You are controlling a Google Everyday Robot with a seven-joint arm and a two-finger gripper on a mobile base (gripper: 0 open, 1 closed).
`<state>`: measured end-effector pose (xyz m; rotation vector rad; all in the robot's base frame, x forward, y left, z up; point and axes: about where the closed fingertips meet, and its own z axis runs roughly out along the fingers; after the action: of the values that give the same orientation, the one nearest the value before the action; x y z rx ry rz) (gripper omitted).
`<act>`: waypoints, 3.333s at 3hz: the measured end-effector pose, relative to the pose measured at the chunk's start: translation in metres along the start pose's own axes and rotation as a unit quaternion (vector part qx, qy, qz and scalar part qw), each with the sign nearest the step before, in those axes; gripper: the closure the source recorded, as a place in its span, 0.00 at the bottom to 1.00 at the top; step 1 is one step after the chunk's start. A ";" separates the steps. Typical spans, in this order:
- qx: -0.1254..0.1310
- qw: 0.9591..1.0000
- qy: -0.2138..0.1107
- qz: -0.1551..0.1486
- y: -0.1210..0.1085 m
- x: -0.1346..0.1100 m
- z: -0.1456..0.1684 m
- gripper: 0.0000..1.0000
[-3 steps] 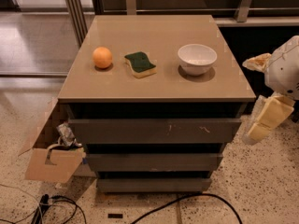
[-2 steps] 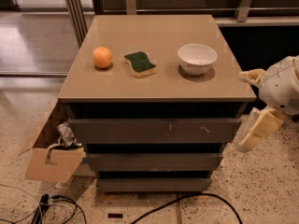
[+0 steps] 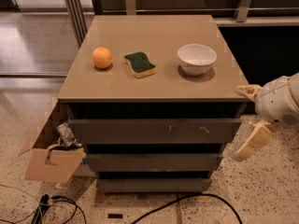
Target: Open top drawer
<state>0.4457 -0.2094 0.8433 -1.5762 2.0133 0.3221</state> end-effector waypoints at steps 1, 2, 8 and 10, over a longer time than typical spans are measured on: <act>-0.009 1.000 -0.008 0.004 0.008 0.000 0.016 0.00; -0.018 1.000 -0.021 0.014 0.014 0.007 0.054 0.00; 0.035 0.998 -0.033 0.030 -0.023 0.031 0.168 0.00; 0.057 0.998 -0.032 0.006 -0.045 0.024 0.199 0.00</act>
Offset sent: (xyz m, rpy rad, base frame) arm 0.0101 0.0410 -0.1000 0.0966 0.0405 -0.0197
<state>0.5397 -0.1406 0.6737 -1.4657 1.9583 0.2540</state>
